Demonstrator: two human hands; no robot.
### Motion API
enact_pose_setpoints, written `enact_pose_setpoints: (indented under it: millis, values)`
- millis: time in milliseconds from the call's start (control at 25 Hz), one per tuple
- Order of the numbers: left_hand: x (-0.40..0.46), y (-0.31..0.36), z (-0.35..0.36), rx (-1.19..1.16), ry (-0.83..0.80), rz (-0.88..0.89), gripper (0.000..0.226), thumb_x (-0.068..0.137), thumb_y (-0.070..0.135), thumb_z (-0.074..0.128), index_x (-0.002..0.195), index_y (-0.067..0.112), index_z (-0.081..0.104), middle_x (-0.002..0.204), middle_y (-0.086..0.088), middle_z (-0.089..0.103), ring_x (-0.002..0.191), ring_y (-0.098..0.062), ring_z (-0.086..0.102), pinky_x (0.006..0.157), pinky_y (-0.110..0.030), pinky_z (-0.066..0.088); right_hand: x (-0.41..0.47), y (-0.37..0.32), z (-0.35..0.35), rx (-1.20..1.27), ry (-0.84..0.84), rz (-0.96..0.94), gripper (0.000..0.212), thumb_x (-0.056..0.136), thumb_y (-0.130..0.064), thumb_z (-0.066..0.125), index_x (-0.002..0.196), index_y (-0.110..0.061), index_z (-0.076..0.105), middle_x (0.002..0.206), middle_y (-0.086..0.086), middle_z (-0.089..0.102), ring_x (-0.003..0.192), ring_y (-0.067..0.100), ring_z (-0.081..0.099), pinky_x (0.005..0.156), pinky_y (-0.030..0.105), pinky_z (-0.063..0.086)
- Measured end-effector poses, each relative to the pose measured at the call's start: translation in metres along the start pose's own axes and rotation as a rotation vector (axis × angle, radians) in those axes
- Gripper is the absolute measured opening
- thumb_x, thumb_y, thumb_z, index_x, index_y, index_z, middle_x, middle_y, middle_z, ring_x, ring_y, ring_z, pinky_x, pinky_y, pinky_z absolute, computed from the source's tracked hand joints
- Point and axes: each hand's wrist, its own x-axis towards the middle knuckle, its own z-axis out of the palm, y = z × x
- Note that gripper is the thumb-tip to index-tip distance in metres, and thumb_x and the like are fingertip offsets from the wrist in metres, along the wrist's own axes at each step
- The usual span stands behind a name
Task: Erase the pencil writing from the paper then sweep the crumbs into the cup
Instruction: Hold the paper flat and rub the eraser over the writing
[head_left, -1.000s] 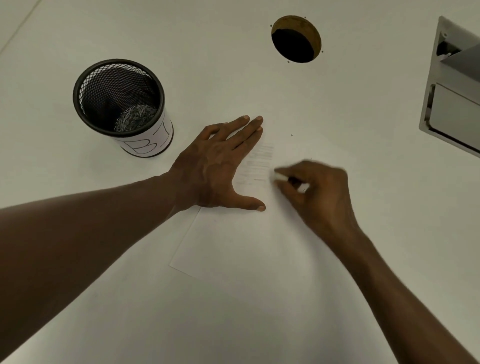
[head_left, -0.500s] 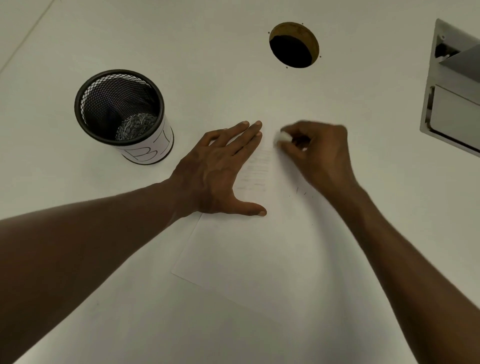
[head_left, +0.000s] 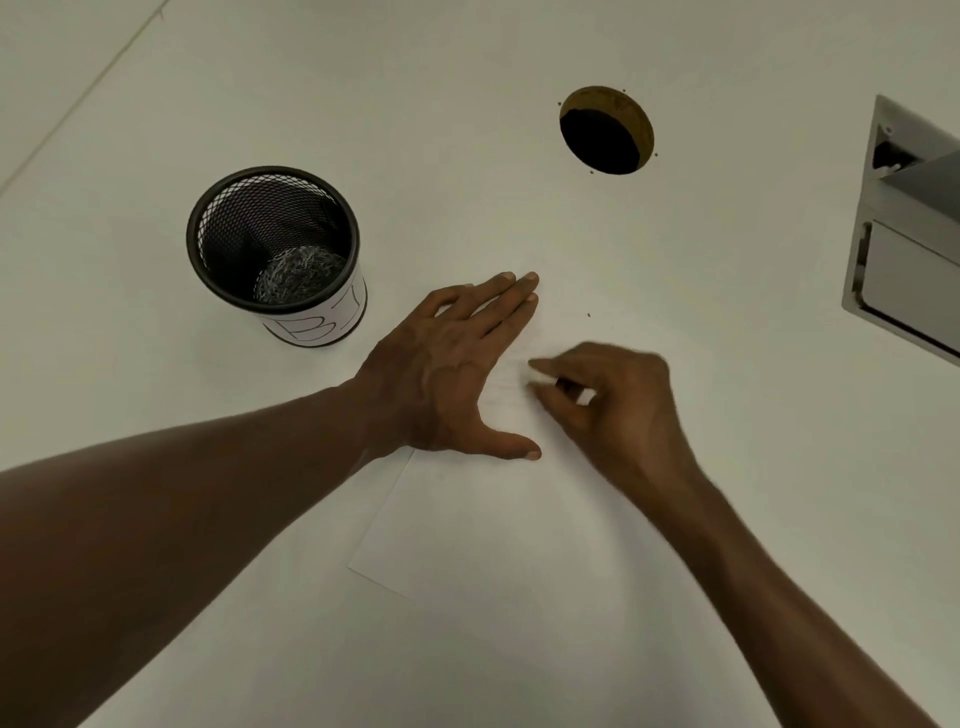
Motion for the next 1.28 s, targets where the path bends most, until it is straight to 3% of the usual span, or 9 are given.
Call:
enact_pose_setpoints:
  millis: [160, 360, 440, 560, 640, 880, 1040, 1160, 1280]
  values:
    - [0.001, 0.001, 0.001, -0.014, 0.014, -0.005, 0.130, 0.070, 0.100, 0.032, 0.161, 0.008, 0.021, 0.172, -0.004, 0.011, 0.158, -0.019, 0.011, 0.126, -0.038, 0.014, 0.048, 0.022, -0.012, 0.028, 0.136, 0.128, 0.017, 0.082, -0.010, 0.077, 0.099, -0.006, 0.077, 0.079, 0.007, 0.074, 0.069, 0.017, 0.066, 0.070, 0.024, 0.051]
    - [-0.001, 0.000, 0.000, -0.008, -0.001, -0.006, 0.128, 0.071, 0.098, 0.035, 0.161, 0.008, 0.020, 0.172, -0.004, 0.009, 0.158, -0.019, 0.009, 0.127, -0.037, 0.014, 0.005, -0.002, 0.003, 0.029, 0.012, 0.011, 0.014, 0.081, -0.006, 0.078, 0.095, -0.005, 0.077, 0.072, 0.006, 0.071, 0.062, 0.016, 0.063, 0.064, 0.032, 0.054]
    - [0.000, 0.001, 0.000, -0.013, 0.002, -0.008, 0.130, 0.070, 0.099, 0.034, 0.161, 0.008, 0.020, 0.172, -0.004, 0.009, 0.158, -0.018, 0.009, 0.126, -0.037, 0.013, 0.039, 0.020, -0.013, 0.027, 0.138, 0.115, 0.016, 0.082, -0.010, 0.077, 0.097, -0.005, 0.077, 0.077, 0.009, 0.073, 0.067, 0.019, 0.066, 0.068, 0.037, 0.055]
    - [0.001, 0.001, 0.000, -0.019, 0.002, -0.004, 0.130, 0.070, 0.099, 0.033, 0.161, 0.008, 0.021, 0.172, -0.004, 0.010, 0.158, -0.019, 0.010, 0.126, -0.038, 0.015, 0.028, 0.017, -0.007, -0.035, 0.134, 0.078, 0.014, 0.082, -0.010, 0.076, 0.095, -0.005, 0.077, 0.074, 0.007, 0.072, 0.064, 0.018, 0.065, 0.066, 0.029, 0.053]
    - [-0.001, 0.000, -0.001, -0.015, -0.006, -0.009, 0.129, 0.070, 0.098, 0.033, 0.161, 0.007, 0.021, 0.172, -0.005, 0.009, 0.158, -0.019, 0.010, 0.126, -0.038, 0.015, -0.010, -0.006, 0.007, -0.049, 0.011, 0.001, 0.013, 0.080, -0.006, 0.078, 0.093, -0.006, 0.077, 0.071, 0.004, 0.071, 0.060, 0.012, 0.061, 0.064, 0.021, 0.048]
    - [0.000, 0.002, 0.000, -0.010, 0.002, 0.002, 0.128, 0.071, 0.098, 0.033, 0.161, 0.007, 0.022, 0.172, -0.006, 0.011, 0.158, -0.020, 0.011, 0.126, -0.038, 0.014, 0.033, 0.012, -0.010, -0.049, 0.123, 0.065, 0.013, 0.081, -0.006, 0.076, 0.094, -0.006, 0.077, 0.076, 0.008, 0.073, 0.066, 0.021, 0.066, 0.068, 0.033, 0.053]
    - [-0.001, 0.001, -0.002, 0.007, -0.011, 0.005, 0.127, 0.071, 0.096, 0.035, 0.161, 0.006, 0.021, 0.172, -0.007, 0.009, 0.158, -0.020, 0.010, 0.126, -0.039, 0.016, -0.023, -0.022, 0.005, 0.008, -0.081, -0.014, 0.015, 0.079, -0.005, 0.078, 0.093, -0.007, 0.078, 0.074, 0.003, 0.072, 0.064, 0.015, 0.065, 0.064, 0.022, 0.050]
    - [0.001, 0.002, -0.003, 0.016, -0.013, 0.003, 0.130, 0.070, 0.099, 0.029, 0.161, 0.006, 0.021, 0.172, -0.006, 0.008, 0.158, -0.020, 0.009, 0.126, -0.039, 0.015, 0.024, 0.006, -0.012, -0.031, 0.045, 0.081, 0.018, 0.082, -0.011, 0.077, 0.099, -0.007, 0.077, 0.080, 0.007, 0.075, 0.068, 0.018, 0.067, 0.069, 0.027, 0.053]
    - [0.001, 0.002, -0.001, 0.017, -0.006, 0.015, 0.129, 0.071, 0.098, 0.030, 0.160, 0.005, 0.022, 0.172, -0.007, 0.010, 0.158, -0.021, 0.011, 0.126, -0.040, 0.017, 0.005, -0.002, -0.001, -0.032, -0.003, 0.045, 0.016, 0.080, -0.008, 0.078, 0.096, -0.007, 0.077, 0.078, 0.007, 0.074, 0.066, 0.015, 0.066, 0.067, 0.025, 0.052]
